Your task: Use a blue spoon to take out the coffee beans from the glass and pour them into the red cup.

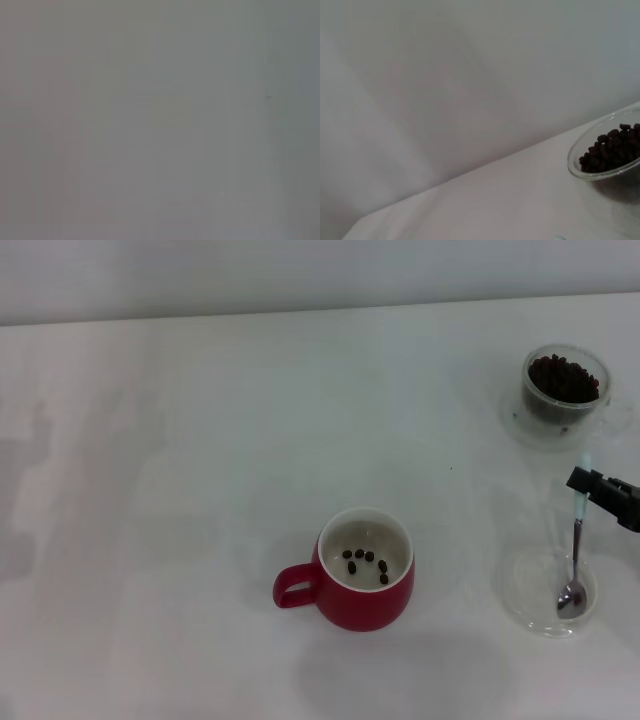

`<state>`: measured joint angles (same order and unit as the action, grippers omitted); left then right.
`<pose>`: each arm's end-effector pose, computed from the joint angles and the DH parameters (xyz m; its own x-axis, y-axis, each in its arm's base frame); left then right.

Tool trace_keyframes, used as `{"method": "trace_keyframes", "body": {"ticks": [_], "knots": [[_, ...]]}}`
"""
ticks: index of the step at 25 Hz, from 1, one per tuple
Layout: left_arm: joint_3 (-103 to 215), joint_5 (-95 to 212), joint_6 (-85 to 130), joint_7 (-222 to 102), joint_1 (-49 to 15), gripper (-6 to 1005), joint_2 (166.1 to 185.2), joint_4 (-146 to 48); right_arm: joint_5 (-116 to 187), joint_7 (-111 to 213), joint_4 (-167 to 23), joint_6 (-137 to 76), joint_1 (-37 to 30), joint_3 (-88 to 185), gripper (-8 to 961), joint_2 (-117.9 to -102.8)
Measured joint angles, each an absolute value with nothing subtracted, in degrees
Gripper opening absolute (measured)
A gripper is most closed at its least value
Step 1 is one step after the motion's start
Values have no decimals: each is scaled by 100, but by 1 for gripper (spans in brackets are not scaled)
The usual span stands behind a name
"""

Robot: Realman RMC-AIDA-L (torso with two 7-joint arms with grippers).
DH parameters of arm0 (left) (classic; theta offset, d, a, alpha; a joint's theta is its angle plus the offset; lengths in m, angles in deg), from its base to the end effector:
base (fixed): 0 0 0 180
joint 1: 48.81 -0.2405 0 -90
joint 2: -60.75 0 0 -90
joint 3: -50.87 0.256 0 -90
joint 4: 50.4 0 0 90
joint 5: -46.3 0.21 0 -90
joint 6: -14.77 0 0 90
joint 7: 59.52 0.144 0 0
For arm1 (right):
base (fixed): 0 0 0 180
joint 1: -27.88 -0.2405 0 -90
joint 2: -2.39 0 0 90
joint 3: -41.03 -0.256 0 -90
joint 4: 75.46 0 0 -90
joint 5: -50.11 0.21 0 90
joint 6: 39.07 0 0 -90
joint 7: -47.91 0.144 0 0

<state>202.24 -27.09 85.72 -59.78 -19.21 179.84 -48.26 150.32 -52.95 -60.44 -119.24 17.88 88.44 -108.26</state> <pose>-0.3290 0.3453 0.0093 0.8253 -0.1223 0.5512 0.5469 -0.0699 -0.8343 0.3957 0.2293 0.0303 0.2488 -0.5243 -0.8144 -0.9411 -0.3295 -0.0754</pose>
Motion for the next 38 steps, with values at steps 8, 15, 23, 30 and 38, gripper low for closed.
{"method": "trace_keyframes", "body": {"ticks": [8,15,23,30,38], "knots": [[20212,-2709,8591,-5978,-1934,564,17984,-4811,14936,-5280,-6044,-11894,1751,8807,227,-10825],[20212,-2709,8595,-5978,-1935,565,17984,-4804,14933,-5275,-6044,-11876,1751,8804,250,-10831],[20203,-2709,8594,-5979,-1923,563,17984,-4811,14981,-5372,-5992,-11881,1744,8454,253,-10835],[20189,-2724,8620,-5978,-1904,565,17982,-4823,14984,-5786,-5982,-11792,1600,7375,254,-10792],[20183,-2774,8942,-5962,-1914,564,17985,-4817,14998,-7080,-5984,-11170,1407,5747,255,-10950]]}}
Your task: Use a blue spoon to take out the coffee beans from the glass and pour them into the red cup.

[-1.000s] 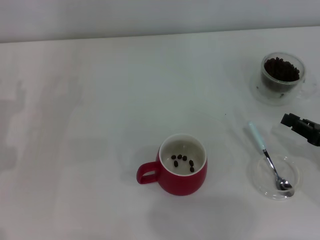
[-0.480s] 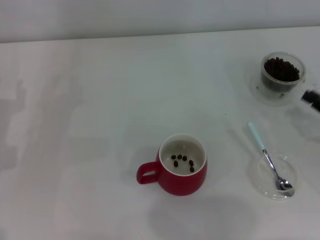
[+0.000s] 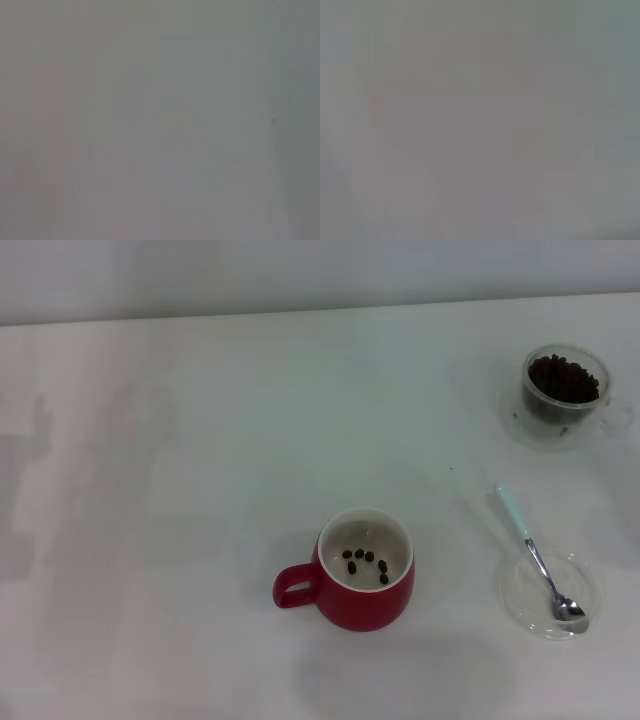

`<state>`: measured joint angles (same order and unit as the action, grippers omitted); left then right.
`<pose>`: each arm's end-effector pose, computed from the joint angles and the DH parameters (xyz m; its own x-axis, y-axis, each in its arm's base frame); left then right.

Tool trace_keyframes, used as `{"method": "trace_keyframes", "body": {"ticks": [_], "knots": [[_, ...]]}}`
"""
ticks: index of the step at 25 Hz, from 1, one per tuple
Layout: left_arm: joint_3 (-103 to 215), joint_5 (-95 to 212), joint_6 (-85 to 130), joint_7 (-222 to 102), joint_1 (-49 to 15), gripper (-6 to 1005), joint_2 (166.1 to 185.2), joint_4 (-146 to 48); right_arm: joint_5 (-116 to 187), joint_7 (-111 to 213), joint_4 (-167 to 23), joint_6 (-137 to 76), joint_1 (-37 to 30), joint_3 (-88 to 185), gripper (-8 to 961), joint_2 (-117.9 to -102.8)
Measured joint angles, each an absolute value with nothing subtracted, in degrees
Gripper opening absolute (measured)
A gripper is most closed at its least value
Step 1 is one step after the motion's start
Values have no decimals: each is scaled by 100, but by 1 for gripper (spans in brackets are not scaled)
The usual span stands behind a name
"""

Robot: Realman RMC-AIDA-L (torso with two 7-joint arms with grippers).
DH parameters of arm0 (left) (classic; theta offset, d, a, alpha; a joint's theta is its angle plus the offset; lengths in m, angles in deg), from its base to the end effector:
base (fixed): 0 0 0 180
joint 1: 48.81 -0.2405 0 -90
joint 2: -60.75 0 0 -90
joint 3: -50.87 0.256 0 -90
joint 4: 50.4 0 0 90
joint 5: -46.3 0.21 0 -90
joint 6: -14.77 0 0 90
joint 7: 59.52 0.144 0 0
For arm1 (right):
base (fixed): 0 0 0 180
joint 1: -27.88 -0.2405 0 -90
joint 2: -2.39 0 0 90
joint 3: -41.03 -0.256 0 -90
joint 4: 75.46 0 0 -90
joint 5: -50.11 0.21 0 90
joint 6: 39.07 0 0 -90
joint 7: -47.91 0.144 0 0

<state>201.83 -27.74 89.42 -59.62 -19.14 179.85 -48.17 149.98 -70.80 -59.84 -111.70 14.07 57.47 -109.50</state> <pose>-0.3219 0.3444 0.0162 0.8122 -0.1874 0.5525 0.5530 -0.0545 -0.8314 0.4250 0.2647 0.1018 0.4056 -0.1048 -0.9080 -0.9137 -0.0744 -0.3996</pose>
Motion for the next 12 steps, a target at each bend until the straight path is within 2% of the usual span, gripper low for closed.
{"method": "trace_keyframes", "body": {"ticks": [3,5,12], "knots": [[20178,-2894,9199,-5861,-1981,565,18001,-4757,14998,-7898,-6024,-10907,1331,4885,256,-11147],[20177,-2988,9319,-5770,-2009,566,18009,-4667,14998,-8554,-6194,-10844,1273,4315,256,-11221],[20181,-3068,9459,-5686,-2117,570,18022,-4430,15020,-10414,-6619,-10844,1172,3426,257,-11231]]}}
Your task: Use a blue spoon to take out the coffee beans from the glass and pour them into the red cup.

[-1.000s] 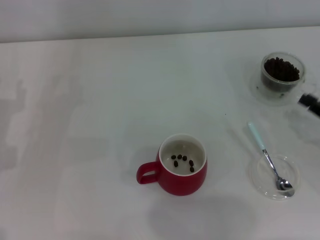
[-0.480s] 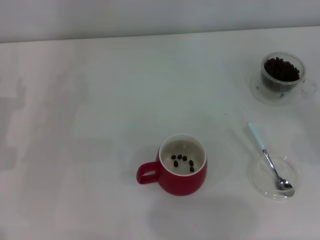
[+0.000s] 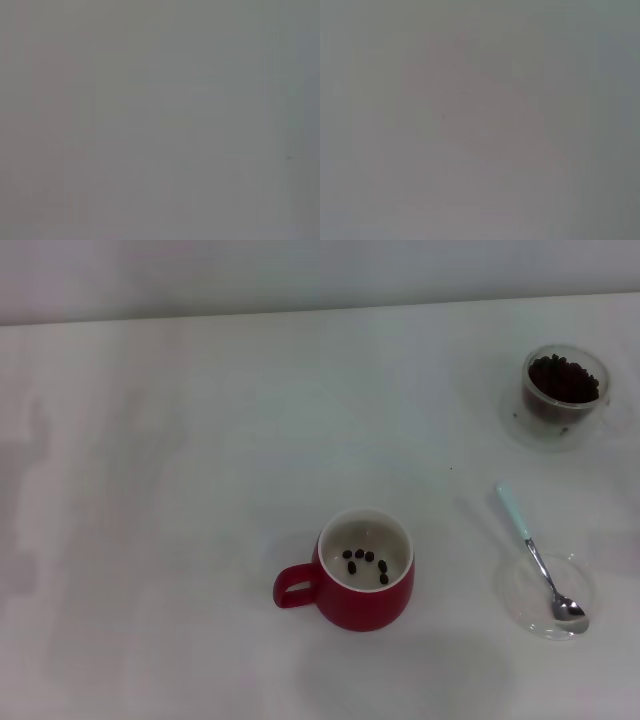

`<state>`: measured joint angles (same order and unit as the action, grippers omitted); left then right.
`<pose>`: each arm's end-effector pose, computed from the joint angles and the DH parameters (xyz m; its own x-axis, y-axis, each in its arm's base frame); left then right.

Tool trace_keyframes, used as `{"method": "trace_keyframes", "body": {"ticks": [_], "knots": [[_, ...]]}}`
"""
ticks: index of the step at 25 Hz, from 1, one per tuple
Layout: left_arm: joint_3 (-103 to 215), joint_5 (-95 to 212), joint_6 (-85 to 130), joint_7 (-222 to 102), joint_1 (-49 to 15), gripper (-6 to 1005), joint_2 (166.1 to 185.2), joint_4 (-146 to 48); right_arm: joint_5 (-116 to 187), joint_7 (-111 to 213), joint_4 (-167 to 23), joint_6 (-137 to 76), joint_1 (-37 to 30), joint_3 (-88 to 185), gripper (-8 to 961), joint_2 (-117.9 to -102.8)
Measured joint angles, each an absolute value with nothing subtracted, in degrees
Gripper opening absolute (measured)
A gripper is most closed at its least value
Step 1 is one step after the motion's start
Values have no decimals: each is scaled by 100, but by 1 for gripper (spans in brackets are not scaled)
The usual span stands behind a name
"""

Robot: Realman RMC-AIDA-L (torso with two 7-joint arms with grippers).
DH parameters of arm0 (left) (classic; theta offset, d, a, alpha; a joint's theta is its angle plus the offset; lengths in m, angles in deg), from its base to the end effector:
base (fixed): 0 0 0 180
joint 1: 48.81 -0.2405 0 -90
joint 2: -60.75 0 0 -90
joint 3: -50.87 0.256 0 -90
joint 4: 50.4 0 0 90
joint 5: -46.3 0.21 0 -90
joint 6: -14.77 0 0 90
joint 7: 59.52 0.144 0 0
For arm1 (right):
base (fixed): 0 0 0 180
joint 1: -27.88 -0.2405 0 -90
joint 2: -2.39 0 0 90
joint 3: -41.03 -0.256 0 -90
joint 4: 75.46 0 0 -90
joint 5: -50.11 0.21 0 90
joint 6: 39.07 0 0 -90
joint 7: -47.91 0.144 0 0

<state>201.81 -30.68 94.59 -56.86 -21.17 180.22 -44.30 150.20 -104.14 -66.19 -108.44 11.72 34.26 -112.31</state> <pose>-0.3142 0.3319 0.0162 0.7802 -0.2601 0.5689 0.5880 -0.0056 -0.8089 0.4424 0.2574 0.1007 0.6737 0.0095 -0.7390 -0.7207 0.2298 -0.6541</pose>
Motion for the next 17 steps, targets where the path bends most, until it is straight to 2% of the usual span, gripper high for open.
{"method": "trace_keyframes", "body": {"ticks": [17], "knots": [[20250,-2569,9966,-5662,-2629,576,18021,-4135,15053,-11034,-6655,-11075,1078,3411,257,-11230]]}}
